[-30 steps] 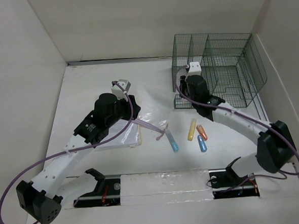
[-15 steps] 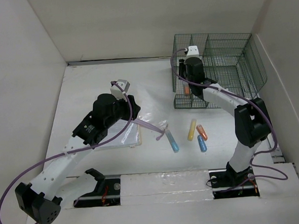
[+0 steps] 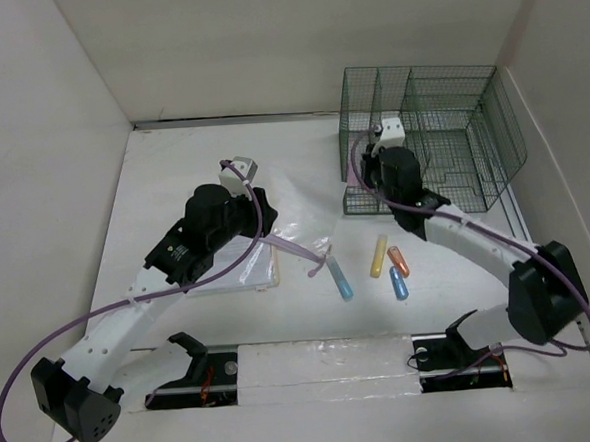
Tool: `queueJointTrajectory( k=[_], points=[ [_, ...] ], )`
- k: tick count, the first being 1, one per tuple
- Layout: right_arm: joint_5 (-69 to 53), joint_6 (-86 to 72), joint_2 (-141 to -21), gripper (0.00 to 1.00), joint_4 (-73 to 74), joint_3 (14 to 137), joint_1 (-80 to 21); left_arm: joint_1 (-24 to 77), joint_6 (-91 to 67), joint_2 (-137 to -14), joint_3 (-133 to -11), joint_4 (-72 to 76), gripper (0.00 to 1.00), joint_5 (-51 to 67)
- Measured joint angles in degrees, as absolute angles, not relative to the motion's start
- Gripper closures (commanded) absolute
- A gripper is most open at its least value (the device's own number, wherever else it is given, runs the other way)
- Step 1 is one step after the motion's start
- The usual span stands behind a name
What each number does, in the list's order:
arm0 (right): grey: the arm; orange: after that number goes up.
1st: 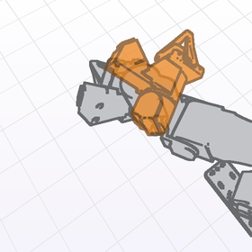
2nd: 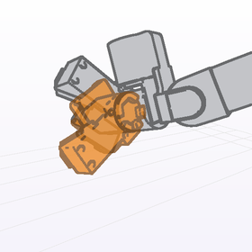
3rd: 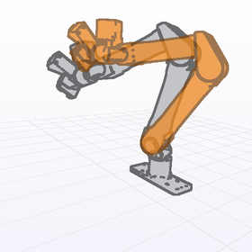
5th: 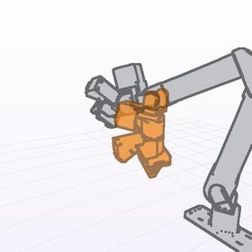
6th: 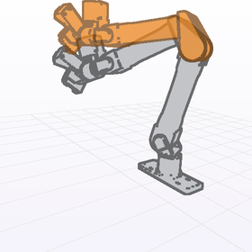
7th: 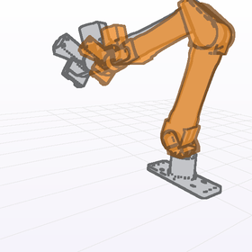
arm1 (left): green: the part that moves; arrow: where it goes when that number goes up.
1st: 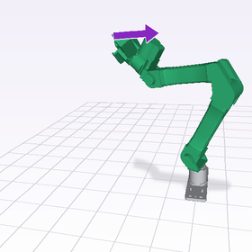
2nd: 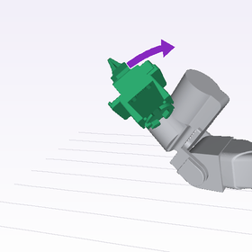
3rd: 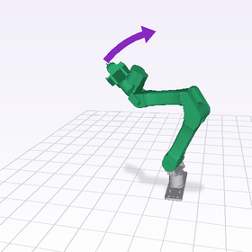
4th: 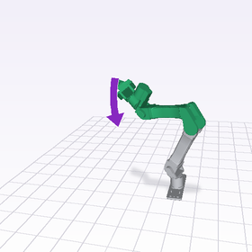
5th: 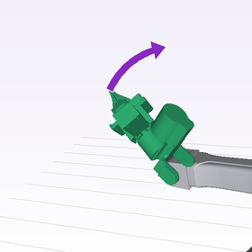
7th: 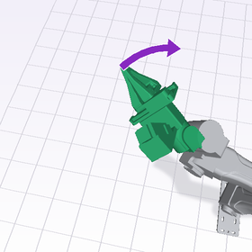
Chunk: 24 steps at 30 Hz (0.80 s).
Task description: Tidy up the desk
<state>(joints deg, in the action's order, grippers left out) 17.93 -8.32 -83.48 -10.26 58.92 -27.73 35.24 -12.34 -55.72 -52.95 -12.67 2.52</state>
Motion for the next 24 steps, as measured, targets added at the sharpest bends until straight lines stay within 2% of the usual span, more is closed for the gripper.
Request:
queueJointTrajectory(
  k=[1,3,5,6,8,11,14,16,17,18,19,23,24],
  points=[
    [17.26,-8.78,-80.68,1.00,-10.66,55.64,-29.34,35.24,-12.32,-55.72,-52.95,-12.67,0.60,2.50],
    [15.86,-9.67,-76.64,0.88,-10.87,49.45,-33.74,35.24,-12.27,-55.72,-52.95,-12.64,0.60,2.50],
    [14.41,-10.85,-75.18,0.71,-8.93,44.95,-38.59,35.24,-12.25,-55.72,-52.95,-12.64,0.60,2.52],
    [13.72,-11.70,-75.02,0.57,-7.53,42.92,-41.17,35.24,-12.25,-55.72,-52.95,-12.67,0.60,2.52],
    [12.53,-13.87,-74.94,0.41,-4.32,38.85,-45.98,35.24,-12.23,-55.72,-52.95,-12.67,0.60,2.50],
    [11.92,-17.45,-73.67,0.31,0.36,33.43,-51.90,35.24,-12.21,-55.72,-52.95,-12.67,0.60,2.31],
    [11.97,-20.27,-72.77,0.32,3.07,31.73,-55.33,35.24,-12.21,-55.72,-52.95,-12.67,0.60,2.07],
    [12.25,-21.63,-72.99,0.38,2.90,31.77,-56.12,35.24,-12.21,-55.72,-52.95,-12.67,0.60,2.00],
    [12.62,-22.17,-73.47,0.52,2.79,31.86,-56.45,35.24,-12.21,-55.72,-52.95,-12.67,0.60,1.98],
    [13.04,-22.59,-74.32,0.59,2.74,31.99,-56.66,35.24,-12.21,-55.72,-52.95,-12.67,0.60,1.93],
    [13.32,-22.96,-75.35,0.62,2.66,32.08,-56.73,35.24,-12.21,-55.72,-52.95,-12.67,0.60,1.89],
    [14.57,-24.16,-79.24,0.63,2.31,32.51,-57.19,35.24,-12.21,-55.70,-52.95,-12.67,0.60,1.85],
    [14.66,-24.32,-79.81,0.70,2.28,32.95,-57.41,35.24,-12.21,-55.70,-52.95,-12.67,0.60,1.85]
  ],
)
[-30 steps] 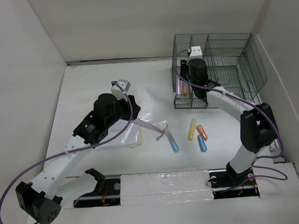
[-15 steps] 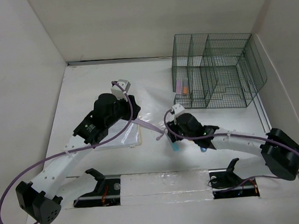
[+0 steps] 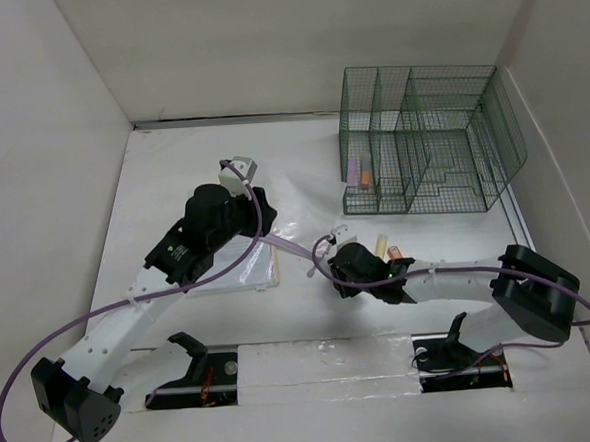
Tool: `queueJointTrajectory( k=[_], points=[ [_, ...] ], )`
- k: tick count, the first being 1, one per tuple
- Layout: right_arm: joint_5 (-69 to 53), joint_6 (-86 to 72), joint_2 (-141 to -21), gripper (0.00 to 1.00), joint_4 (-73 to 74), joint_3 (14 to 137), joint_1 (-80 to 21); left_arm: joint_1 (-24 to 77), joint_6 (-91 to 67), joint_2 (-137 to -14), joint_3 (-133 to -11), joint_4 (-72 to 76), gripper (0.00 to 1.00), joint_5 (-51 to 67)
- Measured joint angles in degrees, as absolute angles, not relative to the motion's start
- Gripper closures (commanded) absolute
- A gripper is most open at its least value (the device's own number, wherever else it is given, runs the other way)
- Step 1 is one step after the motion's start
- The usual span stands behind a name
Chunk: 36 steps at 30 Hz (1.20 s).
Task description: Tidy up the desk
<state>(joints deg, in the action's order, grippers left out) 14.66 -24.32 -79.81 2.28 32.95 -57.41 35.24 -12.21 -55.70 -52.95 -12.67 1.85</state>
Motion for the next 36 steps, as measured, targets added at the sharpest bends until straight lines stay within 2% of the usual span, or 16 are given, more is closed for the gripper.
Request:
queueJointTrajectory(
  k=[2,6,12,16,22,28,30,31,32,34,36],
  points=[
    [15.27,-24.56,-80.79,0.89,2.04,33.65,-57.49,35.24,-12.21,-55.70,-52.95,-12.67,0.60,1.85],
    [17.12,-25.45,-79.83,0.89,4.62,34.13,-58.26,35.24,-12.21,-55.68,-52.95,-12.67,0.60,1.85],
    [21.06,-24.95,-65.65,0.86,12.88,35.05,-59.88,35.24,-12.21,-55.68,-52.95,-12.64,0.60,1.89],
    [23.33,-20.86,-59.20,0.87,12.82,39.57,-53.69,35.24,-12.21,-55.68,-52.95,-12.67,0.60,1.89],
    [23.31,-12.95,-69.28,0.87,2.46,49.45,-36.27,35.24,-12.21,-55.46,-52.95,-12.67,0.60,1.89],
    [19.94,-7.92,-87.92,0.87,-2.57,63.40,-27.92,35.24,-12.21,-54.39,-52.95,-12.67,0.60,1.87],
    [18.65,-7.25,-91.92,0.81,-3.44,66.43,-26.76,35.24,-12.21,-54.17,-52.95,-12.67,0.60,1.87],
    [18.35,-7.03,-93.65,0.75,-3.64,68.01,-26.33,35.24,-12.21,-54.15,-52.95,-12.67,0.60,1.87],
    [18.22,-6.90,-95.20,0.65,-3.92,69.30,-26.00,35.24,-12.19,-54.15,-52.95,-12.67,0.60,1.89],
    [18.55,-6.83,-97.21,0.55,-4.01,71.16,-25.58,35.24,-12.21,-54.15,-52.95,-12.69,0.60,1.89],
    [19.11,-6.90,-97.86,0.52,-4.12,71.85,-25.56,35.24,-12.21,-54.15,-52.95,-12.67,0.60,1.87]
  ],
)
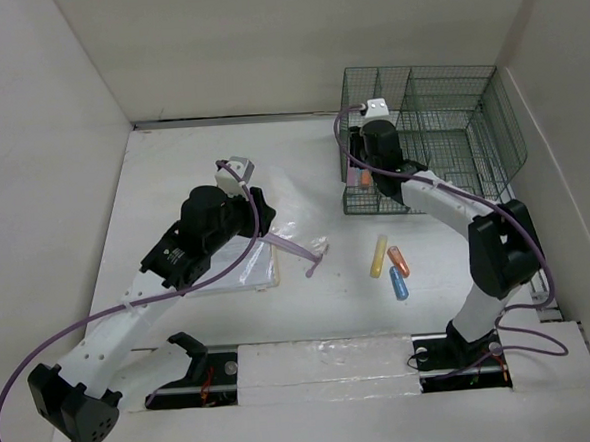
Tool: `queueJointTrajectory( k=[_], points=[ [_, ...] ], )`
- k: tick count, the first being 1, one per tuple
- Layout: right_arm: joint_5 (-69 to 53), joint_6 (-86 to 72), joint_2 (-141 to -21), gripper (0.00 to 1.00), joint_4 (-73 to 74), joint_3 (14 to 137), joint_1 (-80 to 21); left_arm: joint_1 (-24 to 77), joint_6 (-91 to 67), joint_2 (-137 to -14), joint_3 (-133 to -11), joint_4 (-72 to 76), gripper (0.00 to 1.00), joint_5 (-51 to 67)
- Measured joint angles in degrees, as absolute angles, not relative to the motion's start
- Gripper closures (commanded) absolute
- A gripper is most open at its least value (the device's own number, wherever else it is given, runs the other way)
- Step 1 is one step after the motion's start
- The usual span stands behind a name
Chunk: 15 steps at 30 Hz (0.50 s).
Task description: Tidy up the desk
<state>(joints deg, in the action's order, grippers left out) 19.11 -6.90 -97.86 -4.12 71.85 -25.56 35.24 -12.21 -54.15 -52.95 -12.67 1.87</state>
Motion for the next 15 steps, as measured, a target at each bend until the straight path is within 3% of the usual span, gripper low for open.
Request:
queueJointTrajectory(
  k=[6,7,8,9,10,11,13,15],
  points=[
    [20.01,-6.87,-95.37,0.44,-4.71,71.46,-25.47,35.24,-12.19,-54.19,-52.95,-12.67,0.60,1.89],
    [20.05,-6.90,-94.45,0.50,-4.73,71.18,-25.47,35.24,-12.19,-54.22,-52.95,-12.67,0.60,1.89],
    [20.14,-6.92,-93.14,0.64,-4.78,70.81,-25.47,35.24,-12.19,-54.22,-52.95,-12.67,0.60,1.89],
    [20.14,-6.87,-92.51,0.64,-4.89,70.46,-25.50,35.24,-12.16,-54.24,-52.95,-12.67,0.60,1.89],
    [20.12,-7.62,-90.70,0.83,-6.20,68.40,-25.65,35.24,-12.16,-54.24,-52.95,-12.67,0.60,1.89],
    [20.29,-7.68,-88.18,0.90,-5.98,66.06,-26.00,35.24,-12.16,-54.26,-52.95,-12.69,0.60,1.87],
    [20.45,-9.30,-82.24,1.00,-6.31,59.86,-27.14,35.24,-12.16,-54.26,-52.95,-12.67,0.60,1.87],
    [20.45,-10.83,-77.01,1.00,-6.07,54.11,-28.99,35.24,-12.16,-54.26,-52.95,-12.67,0.60,1.89]
  ],
)
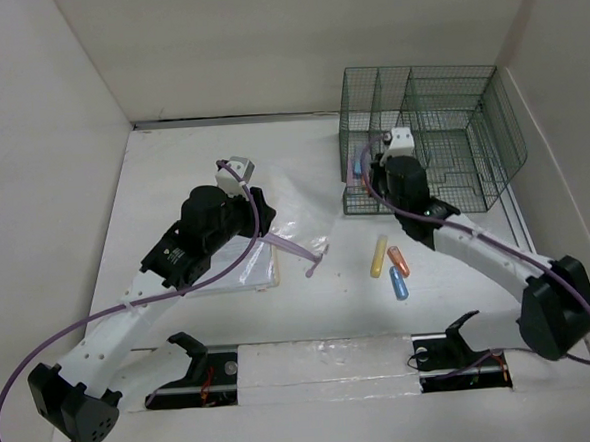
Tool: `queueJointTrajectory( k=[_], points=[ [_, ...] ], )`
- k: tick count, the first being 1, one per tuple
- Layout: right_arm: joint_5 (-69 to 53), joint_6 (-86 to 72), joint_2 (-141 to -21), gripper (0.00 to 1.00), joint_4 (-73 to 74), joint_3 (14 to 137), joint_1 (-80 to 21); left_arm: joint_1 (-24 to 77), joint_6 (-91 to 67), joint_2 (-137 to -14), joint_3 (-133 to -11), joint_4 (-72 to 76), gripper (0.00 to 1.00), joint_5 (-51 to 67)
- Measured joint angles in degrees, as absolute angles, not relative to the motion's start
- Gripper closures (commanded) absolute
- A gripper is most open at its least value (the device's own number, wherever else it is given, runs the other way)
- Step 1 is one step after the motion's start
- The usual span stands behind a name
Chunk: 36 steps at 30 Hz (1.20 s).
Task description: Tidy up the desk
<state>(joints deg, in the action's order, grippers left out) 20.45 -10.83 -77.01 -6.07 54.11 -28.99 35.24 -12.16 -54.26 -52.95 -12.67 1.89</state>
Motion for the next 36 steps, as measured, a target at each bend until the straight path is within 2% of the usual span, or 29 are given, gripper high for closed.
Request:
queueJointTrajectory(
  k=[2,3,4,7,9,14,32,33,34,36],
  points=[
    [20.38,-13.15,-72.25,0.97,-4.45,47.51,-31.53,35.24,-12.16,-54.26,-52.95,-12.67,0.60,1.89],
    [20.43,-14.63,-70.39,0.90,-2.68,44.53,-32.93,35.24,-12.19,-54.26,-52.95,-12.67,0.60,1.89],
    [20.40,-16.16,-68.73,0.72,-0.80,41.58,-34.28,35.24,-12.16,-54.26,-52.95,-12.67,0.60,1.96],
    [19.99,-20.60,-63.16,0.52,6.59,33.28,-37.12,35.24,-12.16,-54.26,-52.95,-12.67,0.60,2.15],
    [19.81,-22.90,-59.02,0.48,11.20,29.23,-37.80,35.24,-12.16,-54.26,-52.95,-12.67,0.60,2.26],
    [19.53,-26.00,-56.75,0.51,14.28,27.29,-37.87,35.24,-12.19,-54.37,-52.95,-12.64,0.60,2.72],
    [16.91,-25.28,-74.15,0.51,6.48,29.65,-37.69,35.24,-12.16,-54.39,-52.95,-12.67,0.60,2.81],
    [16.91,-25.28,-74.83,0.54,5.89,30.04,-37.63,35.24,-12.16,-54.37,-52.95,-12.64,0.60,2.81],
    [16.71,-25.28,-75.46,0.67,5.32,30.39,-37.52,35.24,-12.16,-54.37,-52.95,-12.64,0.60,2.81],
    [16.67,-25.30,-76.20,0.74,4.36,30.61,-37.43,35.24,-12.16,-54.37,-52.95,-12.67,0.60,2.81]
  ],
)
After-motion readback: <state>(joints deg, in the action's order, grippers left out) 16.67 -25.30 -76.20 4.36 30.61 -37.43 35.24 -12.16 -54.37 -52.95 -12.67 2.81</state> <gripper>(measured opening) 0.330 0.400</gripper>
